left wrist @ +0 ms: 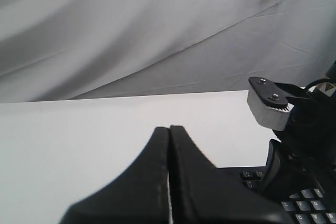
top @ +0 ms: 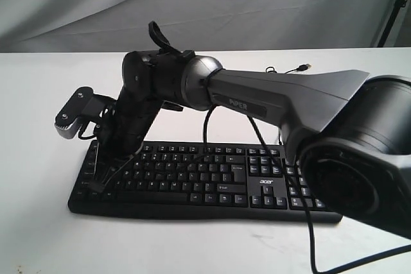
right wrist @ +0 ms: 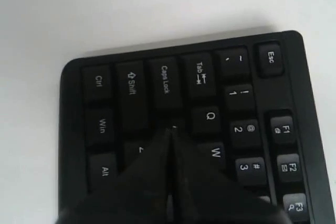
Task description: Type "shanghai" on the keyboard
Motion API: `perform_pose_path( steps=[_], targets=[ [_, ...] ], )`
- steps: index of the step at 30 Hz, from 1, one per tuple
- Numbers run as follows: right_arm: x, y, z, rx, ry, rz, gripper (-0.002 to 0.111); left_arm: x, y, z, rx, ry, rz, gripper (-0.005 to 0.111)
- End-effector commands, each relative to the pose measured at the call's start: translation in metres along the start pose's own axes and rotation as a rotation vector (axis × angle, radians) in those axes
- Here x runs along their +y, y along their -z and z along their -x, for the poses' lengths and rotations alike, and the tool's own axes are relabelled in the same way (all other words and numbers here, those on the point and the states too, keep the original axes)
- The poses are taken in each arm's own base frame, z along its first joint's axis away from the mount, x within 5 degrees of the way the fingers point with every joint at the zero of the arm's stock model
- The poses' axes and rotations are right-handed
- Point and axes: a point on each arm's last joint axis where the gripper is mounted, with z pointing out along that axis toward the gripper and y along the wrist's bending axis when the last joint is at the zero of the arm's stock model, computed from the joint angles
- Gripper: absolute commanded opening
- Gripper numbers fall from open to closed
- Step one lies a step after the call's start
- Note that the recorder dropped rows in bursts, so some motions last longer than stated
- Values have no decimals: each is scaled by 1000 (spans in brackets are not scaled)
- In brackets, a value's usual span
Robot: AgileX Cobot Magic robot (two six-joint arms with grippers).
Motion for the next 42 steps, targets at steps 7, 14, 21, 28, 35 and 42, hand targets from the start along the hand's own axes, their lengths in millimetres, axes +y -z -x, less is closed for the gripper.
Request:
perform_pose_path(
  steps=[7,14,21,28,35,42],
  targets=[
    [1,0,-3,17,5,-3,0,0,0,0,-7,4,-7,0],
    [0,0,-2,11,8,-14,0,0,0,0,-7,4,-7,0],
    [0,-4,-4,21,8,-13,0,0,0,0,-7,4,-7,0],
    [0,-11,-8,36,1,1,0,0,0,0,-7,4,-7,0],
    [1,49,7,49,32,-99,0,0,0,0,-7,4,-7,0],
    [0,66,-46,0,-118,-139,0,0,0,0,-7,4,-7,0]
  ],
)
